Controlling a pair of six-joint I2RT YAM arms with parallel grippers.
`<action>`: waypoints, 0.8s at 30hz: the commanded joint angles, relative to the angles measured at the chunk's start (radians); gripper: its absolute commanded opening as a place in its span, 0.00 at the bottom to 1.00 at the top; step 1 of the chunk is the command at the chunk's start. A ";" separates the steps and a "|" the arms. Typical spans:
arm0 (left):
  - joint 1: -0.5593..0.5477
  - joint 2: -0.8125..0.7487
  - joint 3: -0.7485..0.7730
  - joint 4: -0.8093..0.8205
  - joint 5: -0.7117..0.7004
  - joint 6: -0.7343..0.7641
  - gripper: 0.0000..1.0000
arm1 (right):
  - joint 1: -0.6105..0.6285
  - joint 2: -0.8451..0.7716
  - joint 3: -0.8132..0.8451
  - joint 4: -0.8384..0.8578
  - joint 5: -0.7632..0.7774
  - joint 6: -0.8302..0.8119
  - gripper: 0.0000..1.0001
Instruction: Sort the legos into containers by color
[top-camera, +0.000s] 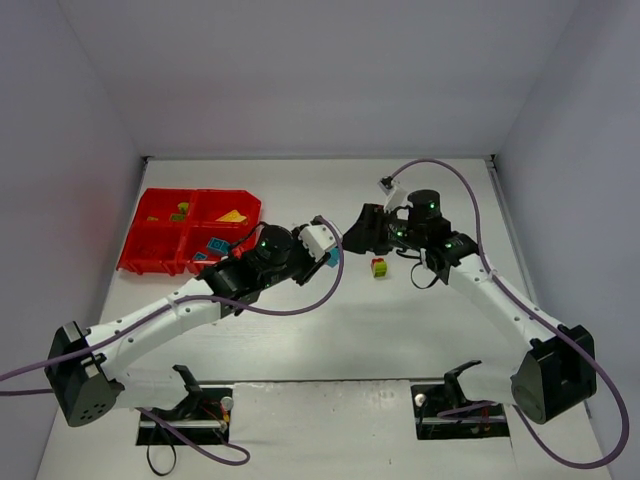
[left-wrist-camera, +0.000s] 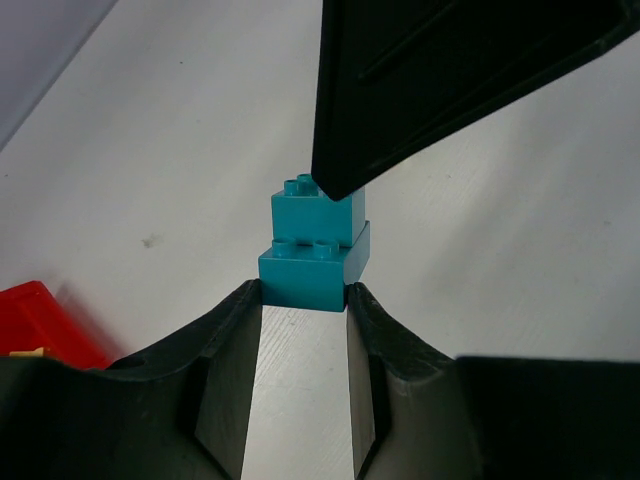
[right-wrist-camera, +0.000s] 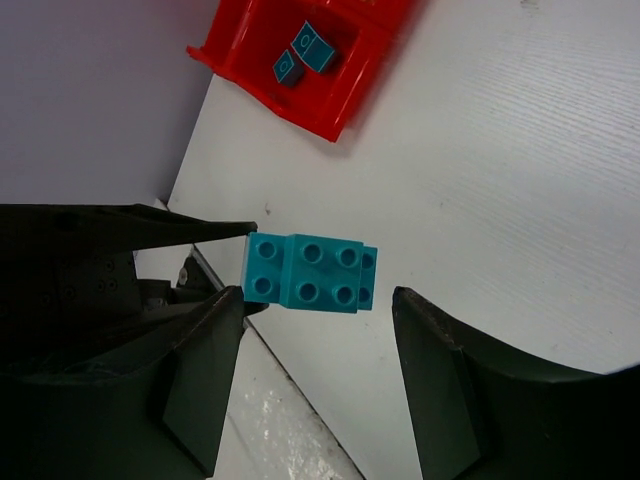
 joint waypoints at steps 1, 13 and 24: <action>-0.005 -0.008 0.055 0.048 -0.026 0.037 0.02 | 0.008 0.002 -0.009 0.087 -0.071 0.022 0.58; -0.011 -0.027 0.036 0.074 -0.003 0.028 0.02 | 0.017 0.050 -0.052 0.189 -0.115 0.056 0.56; -0.021 -0.022 0.016 0.105 0.004 0.010 0.02 | 0.019 0.068 -0.063 0.236 -0.140 0.067 0.39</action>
